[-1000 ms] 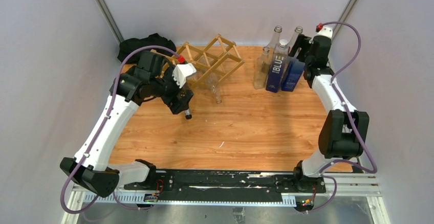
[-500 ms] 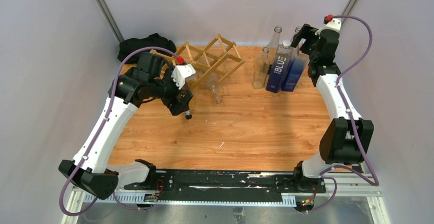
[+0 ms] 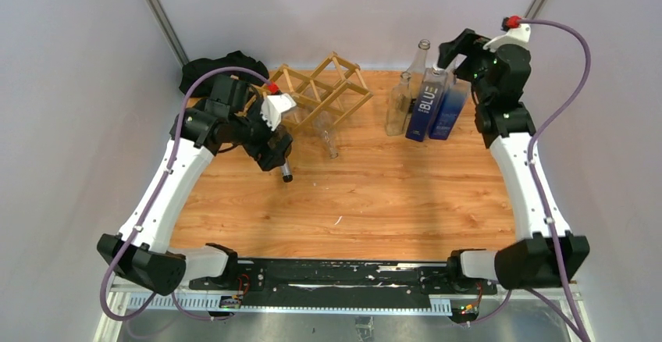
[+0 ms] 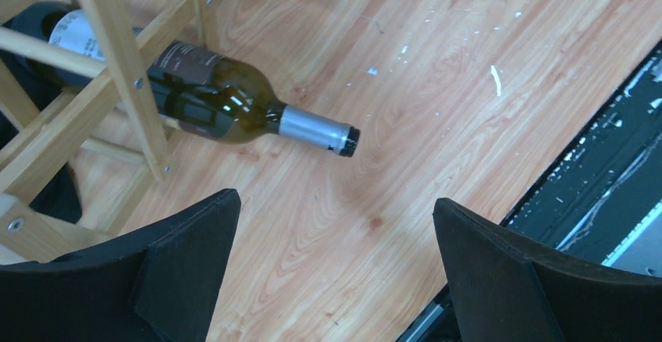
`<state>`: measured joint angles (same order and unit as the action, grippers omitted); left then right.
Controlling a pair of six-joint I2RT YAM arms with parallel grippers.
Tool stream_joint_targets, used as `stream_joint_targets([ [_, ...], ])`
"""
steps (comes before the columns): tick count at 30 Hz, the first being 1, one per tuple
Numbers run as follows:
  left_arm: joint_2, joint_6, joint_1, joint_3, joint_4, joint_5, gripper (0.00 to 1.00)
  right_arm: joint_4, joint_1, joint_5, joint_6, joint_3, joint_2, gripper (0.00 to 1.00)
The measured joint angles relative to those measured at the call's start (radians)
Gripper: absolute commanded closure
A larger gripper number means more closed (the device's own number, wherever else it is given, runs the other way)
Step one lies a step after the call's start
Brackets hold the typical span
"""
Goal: Take the wine bottle off the wine rack
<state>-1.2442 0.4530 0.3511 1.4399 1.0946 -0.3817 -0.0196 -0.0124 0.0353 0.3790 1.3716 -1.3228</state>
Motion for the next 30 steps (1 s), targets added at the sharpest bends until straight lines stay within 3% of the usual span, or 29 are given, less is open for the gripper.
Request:
stream_joint_targets([
  [6, -0.041, 0.024, -0.131, 0.018, -0.001, -0.001, 0.00, 0.089, -0.320, -0.067, -0.016, 0.000, 0.138, 0.07],
  [11, -0.043, 0.043, -0.255, 0.023, -0.001, -0.023, 0.00, 0.133, -0.579, -0.122, -0.016, -0.008, 0.101, 0.07],
  [19, -0.040, 0.092, -0.355, 0.016, 0.000, -0.075, 0.00, 0.199, -0.859, -0.139, -0.006, 0.095, -0.269, 0.06],
  [30, -0.081, 0.161, -0.415, -0.077, -0.076, -0.120, 0.00, 0.286, -0.933, -0.081, 0.029, 0.438, -0.735, 0.03],
])
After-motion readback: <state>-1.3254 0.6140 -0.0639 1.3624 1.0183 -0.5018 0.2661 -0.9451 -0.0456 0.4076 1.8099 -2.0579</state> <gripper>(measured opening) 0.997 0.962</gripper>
